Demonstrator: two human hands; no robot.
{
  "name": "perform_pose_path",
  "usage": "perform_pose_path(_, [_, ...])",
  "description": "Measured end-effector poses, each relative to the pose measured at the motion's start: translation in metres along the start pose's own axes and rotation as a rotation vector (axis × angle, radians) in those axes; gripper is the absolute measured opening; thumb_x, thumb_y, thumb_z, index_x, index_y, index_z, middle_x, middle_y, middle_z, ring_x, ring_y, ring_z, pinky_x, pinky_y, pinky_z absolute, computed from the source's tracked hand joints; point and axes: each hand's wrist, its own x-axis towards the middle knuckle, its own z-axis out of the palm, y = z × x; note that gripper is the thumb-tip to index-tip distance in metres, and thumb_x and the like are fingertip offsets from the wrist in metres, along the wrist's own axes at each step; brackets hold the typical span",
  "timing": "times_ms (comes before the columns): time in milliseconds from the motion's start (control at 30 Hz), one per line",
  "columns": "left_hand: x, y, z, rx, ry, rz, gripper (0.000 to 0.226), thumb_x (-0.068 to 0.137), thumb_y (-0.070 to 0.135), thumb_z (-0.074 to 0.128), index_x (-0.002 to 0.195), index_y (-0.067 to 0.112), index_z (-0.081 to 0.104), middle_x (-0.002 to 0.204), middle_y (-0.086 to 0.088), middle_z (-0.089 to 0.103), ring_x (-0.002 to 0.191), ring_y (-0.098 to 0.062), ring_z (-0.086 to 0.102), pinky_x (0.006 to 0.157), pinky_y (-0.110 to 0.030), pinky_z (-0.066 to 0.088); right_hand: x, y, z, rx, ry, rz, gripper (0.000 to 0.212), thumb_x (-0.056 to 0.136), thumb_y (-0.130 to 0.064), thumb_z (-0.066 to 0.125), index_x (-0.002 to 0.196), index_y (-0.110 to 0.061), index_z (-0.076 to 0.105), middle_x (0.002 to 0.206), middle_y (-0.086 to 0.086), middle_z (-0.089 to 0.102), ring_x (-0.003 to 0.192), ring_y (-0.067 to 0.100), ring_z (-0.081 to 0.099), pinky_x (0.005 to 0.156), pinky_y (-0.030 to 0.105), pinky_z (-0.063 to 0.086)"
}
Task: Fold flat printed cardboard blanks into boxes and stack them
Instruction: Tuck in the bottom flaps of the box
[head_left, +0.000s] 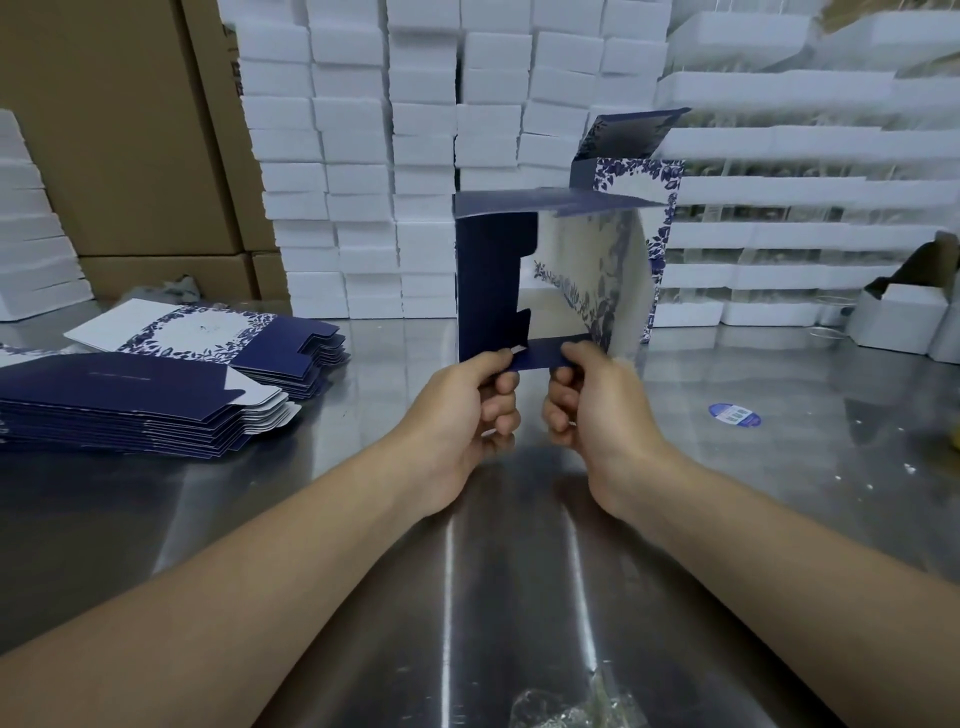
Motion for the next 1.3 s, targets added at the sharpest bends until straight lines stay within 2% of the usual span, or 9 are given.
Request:
perform_pose_path(200, [0.0,0.0,0.0,-0.012,-0.035,-0.018,0.043,0.104,0.038,0.057,0.064,0.022,0.057,0.056,0.004,0.037,0.05,-0.011,0.045,0.056,-0.025,0.04,0.0,0.0,0.0,-0.02,-0.008,-0.001,0.039,0.104,-0.037,0.055,0.071,-0.019,0.046,0.052,-0.003,0.039,0.041,0.011,0.038,0.043,0.024,0.028])
perform_pose_path(333, [-0.001,-0.001,0.002,-0.038,0.086,0.017,0.021,0.097,0.035,0.072,0.104,0.016,0.069,0.076,-0.001,0.065,0.067,-0.012,0.068,0.056,-0.026,0.052,0.003,0.002,-0.002,-0.03,0.039,0.023,0.034,0.106,-0.028,0.054,0.074,-0.018,0.048,0.051,-0.004,0.042,0.041,0.012,0.038,0.038,0.019,0.029])
perform_pose_path(500, [-0.001,0.003,-0.005,0.035,0.273,0.275,0.087,0.09,0.029,0.082,0.155,0.052,0.028,0.12,0.007,0.075,0.104,-0.012,0.076,0.079,-0.031,0.06,0.009,0.003,-0.007,-0.122,0.038,-0.018,0.035,0.107,-0.018,0.048,0.072,-0.018,0.047,0.056,-0.002,0.037,0.046,0.014,0.032,0.037,0.018,0.026])
perform_pose_path(667, [-0.002,0.007,-0.008,0.149,0.333,0.537,0.096,0.091,0.0,0.068,0.154,0.06,0.028,0.127,0.02,0.058,0.102,0.005,0.067,0.101,-0.042,0.059,0.009,0.006,-0.011,-0.23,0.039,-0.047,0.038,0.105,-0.021,0.051,0.067,-0.019,0.046,0.047,-0.006,0.037,0.041,0.016,0.035,0.039,0.02,0.025])
perform_pose_path(800, [-0.003,0.006,-0.008,0.174,0.363,0.619,0.078,0.088,-0.011,0.059,0.143,0.043,0.046,0.129,0.014,0.06,0.116,-0.01,0.061,0.105,-0.051,0.057,0.011,0.004,-0.01,-0.196,0.086,0.011,0.028,0.105,-0.022,0.045,0.078,-0.016,0.048,0.055,-0.001,0.042,0.049,0.017,0.035,0.041,0.022,0.029])
perform_pose_path(867, [-0.002,0.007,-0.008,0.176,0.332,0.588,0.073,0.089,-0.008,0.061,0.14,0.042,0.049,0.125,0.014,0.063,0.115,-0.015,0.063,0.097,-0.049,0.061,0.011,0.002,-0.01,-0.195,0.087,0.029,0.04,0.105,-0.044,0.049,0.075,-0.016,0.048,0.052,-0.003,0.042,0.046,0.017,0.037,0.045,0.026,0.031])
perform_pose_path(1000, [-0.007,0.012,-0.002,-0.044,0.191,0.386,0.052,0.096,0.006,0.049,0.137,0.037,0.058,0.124,0.005,0.068,0.111,-0.022,0.068,0.069,-0.039,0.067,0.008,0.0,-0.011,-0.155,0.093,0.014,0.063,0.09,-0.08,0.051,0.069,-0.022,0.04,0.053,-0.004,0.035,0.042,0.015,0.034,0.046,0.028,0.026])
perform_pose_path(1100, [-0.008,0.017,-0.003,-0.18,0.256,0.381,0.029,0.104,0.03,0.048,0.12,0.026,0.072,0.109,0.014,0.075,0.117,-0.016,0.066,0.081,-0.054,0.066,0.007,-0.003,-0.013,-0.151,0.12,-0.033,0.066,0.087,-0.083,0.053,0.056,-0.026,0.045,0.052,-0.004,0.034,0.04,0.013,0.033,0.039,0.022,0.026])
perform_pose_path(1300, [0.0,0.021,-0.017,0.057,0.381,0.319,0.073,0.094,0.084,0.043,0.111,0.018,0.069,0.123,0.003,0.07,0.117,-0.011,0.062,0.098,-0.06,0.057,0.007,-0.009,-0.015,-0.246,0.168,-0.096,0.085,0.063,-0.103,0.044,0.036,-0.022,0.044,0.047,-0.008,0.038,0.038,0.012,0.036,0.039,0.023,0.028])
